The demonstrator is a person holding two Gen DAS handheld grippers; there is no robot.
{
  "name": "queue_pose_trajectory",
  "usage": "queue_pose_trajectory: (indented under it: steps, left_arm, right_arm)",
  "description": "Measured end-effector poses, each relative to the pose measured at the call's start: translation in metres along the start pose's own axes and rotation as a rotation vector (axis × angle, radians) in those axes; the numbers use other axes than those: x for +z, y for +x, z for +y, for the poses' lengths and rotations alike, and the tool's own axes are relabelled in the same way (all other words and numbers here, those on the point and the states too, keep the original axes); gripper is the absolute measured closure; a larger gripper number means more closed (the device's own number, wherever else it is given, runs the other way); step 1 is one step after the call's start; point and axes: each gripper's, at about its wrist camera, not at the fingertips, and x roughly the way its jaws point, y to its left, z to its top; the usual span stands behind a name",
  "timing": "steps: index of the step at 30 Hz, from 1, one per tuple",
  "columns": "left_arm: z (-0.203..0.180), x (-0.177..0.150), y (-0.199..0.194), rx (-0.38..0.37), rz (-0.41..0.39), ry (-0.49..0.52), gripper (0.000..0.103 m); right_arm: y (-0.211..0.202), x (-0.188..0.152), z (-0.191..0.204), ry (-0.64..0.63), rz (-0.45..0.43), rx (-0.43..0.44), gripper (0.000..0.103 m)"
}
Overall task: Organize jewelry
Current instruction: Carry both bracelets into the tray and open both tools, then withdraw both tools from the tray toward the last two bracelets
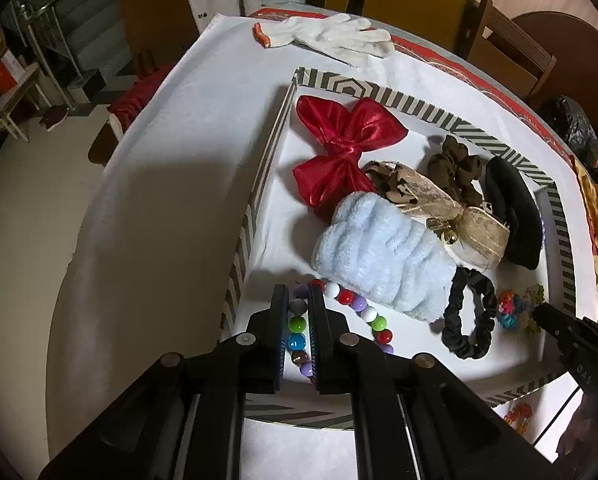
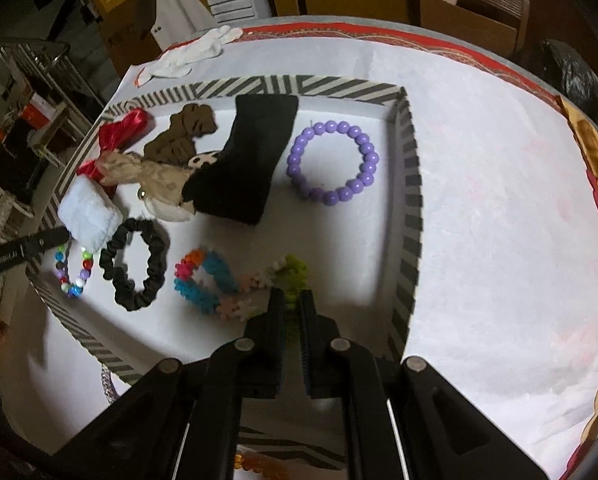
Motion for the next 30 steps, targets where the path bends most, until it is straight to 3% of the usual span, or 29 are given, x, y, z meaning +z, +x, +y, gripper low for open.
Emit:
queue_pose_trajectory:
  steps: [6, 8, 10, 12, 14, 23, 30]
  left_arm:
    - [0.003, 0.000, -0.002, 0.015, -0.005, -0.002, 0.095]
    - [0.004, -0.001, -0.004, 0.017, -0.009, 0.000, 0.089]
    - [0.004, -0.003, -0.007, 0.004, -0.015, 0.000, 0.082]
    - [0.004, -0.005, -0.011, -0.002, -0.022, 0.002, 0.077]
    - [0.002, -0.007, -0.017, 0.012, -0.039, 0.009, 0.072]
    - [-0.005, -0.017, -0.051, -0.004, -0.108, 0.035, 0.072]
    - [-0.016, -0.034, -0.077, -0.061, -0.168, 0.085, 0.072]
  right_arm:
    - [-0.002, -0.001, -0.005, 0.027, -0.008, -0.024, 0.097]
    - [-0.003, -0.001, -0.006, 0.030, -0.007, -0.025, 0.097]
    - [-0.002, -0.001, -0.005, 0.020, -0.004, -0.027, 0.093]
    - [-0.004, -0.002, -0.004, 0.019, 0.000, -0.033, 0.078]
    - [-0.009, -0.005, -0.003, 0.027, -0.009, -0.024, 0.072]
    - [-0.055, -0.028, 0.007, 0.051, -0.106, 0.034, 0.062]
    - [-0.092, -0.055, 0.014, 0.061, -0.154, 0.040, 0.061]
